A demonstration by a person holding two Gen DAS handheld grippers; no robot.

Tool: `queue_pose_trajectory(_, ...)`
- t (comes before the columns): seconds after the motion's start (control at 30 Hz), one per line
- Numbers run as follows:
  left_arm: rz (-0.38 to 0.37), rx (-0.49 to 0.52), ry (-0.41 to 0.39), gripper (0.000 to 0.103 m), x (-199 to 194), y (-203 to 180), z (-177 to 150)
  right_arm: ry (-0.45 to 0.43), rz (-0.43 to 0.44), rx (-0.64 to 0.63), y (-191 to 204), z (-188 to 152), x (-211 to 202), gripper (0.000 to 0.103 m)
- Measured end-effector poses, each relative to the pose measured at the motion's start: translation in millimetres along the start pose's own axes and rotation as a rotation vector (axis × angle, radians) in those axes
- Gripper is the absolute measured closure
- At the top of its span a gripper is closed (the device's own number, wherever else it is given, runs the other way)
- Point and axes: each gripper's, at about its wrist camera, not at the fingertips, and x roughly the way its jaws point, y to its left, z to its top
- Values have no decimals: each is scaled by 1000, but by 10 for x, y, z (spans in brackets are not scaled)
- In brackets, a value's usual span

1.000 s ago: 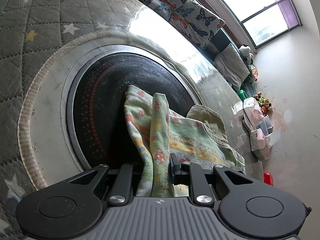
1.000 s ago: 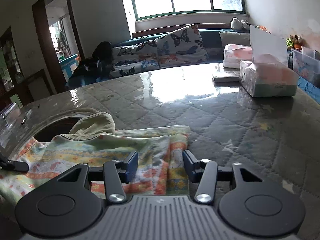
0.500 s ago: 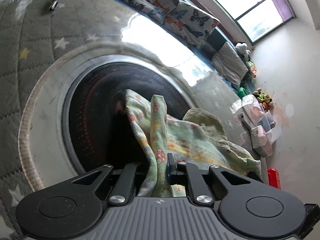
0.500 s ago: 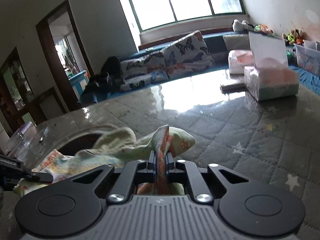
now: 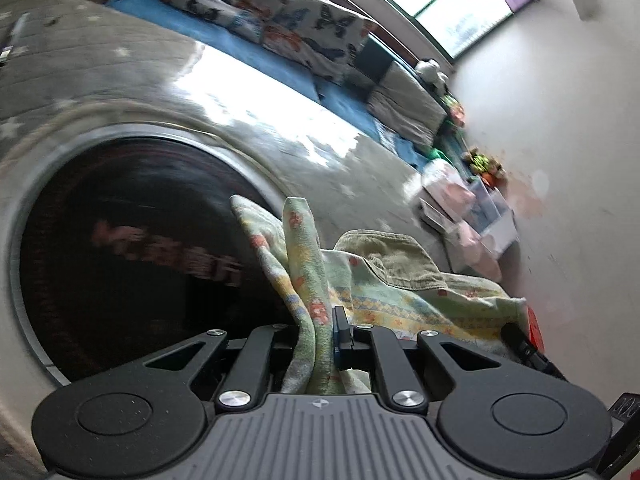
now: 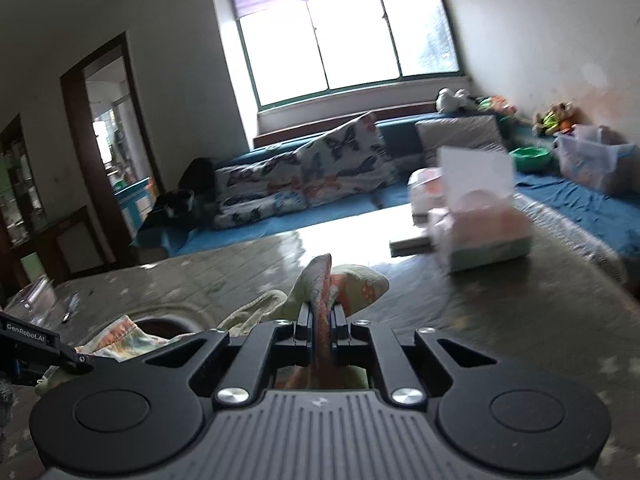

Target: Fold clothes

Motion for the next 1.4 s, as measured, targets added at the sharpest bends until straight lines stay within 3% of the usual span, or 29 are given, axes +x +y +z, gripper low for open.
queue_pose_trajectory(0.37, -49, 87, 46, 93, 424, -608, -42, -48, -105, 13, -519, 164, -203, 96)
queue_pose_trajectory(0.73, -53, 133, 102, 93, 807, -881, -174, -38, -168, 46, -964, 121, -234, 96)
queue_pose_trajectory(1.0, -25, 136, 156, 92, 969, -847, -303, 15, -198, 81, -1184, -66, -138, 96)
queue_pose_trajectory(1.4, -60, 121, 227, 89, 888, -651, -410, 78, -215, 113, -1294, -249, -204, 94)
